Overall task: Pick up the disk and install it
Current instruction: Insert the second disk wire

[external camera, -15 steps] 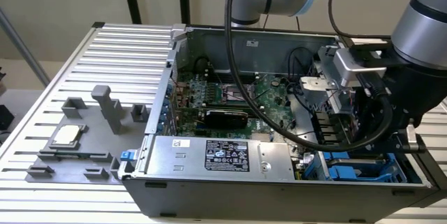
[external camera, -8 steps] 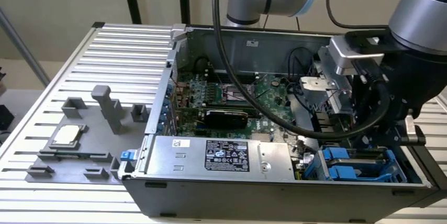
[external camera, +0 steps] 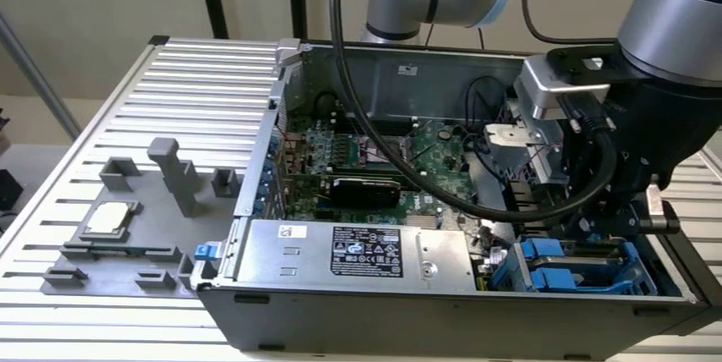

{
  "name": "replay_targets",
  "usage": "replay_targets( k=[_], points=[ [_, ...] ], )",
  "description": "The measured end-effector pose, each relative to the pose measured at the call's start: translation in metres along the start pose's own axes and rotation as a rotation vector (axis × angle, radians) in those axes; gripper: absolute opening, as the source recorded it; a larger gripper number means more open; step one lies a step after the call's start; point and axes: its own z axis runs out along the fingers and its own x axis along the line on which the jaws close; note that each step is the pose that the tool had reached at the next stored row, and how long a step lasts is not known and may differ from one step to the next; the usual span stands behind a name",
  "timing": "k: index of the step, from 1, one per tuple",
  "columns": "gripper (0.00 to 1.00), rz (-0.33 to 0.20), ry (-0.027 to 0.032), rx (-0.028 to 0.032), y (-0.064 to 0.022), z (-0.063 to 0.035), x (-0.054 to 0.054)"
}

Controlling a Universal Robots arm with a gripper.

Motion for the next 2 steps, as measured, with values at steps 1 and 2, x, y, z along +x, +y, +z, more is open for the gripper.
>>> replay_targets(
  k=[1, 2],
  points=[
    [1.0, 0.0, 0.0, 0.0, 0.0, 0.0, 0.0],
    [1.0, 0.0, 0.0, 0.0, 0.0, 0.0, 0.0]
  ],
)
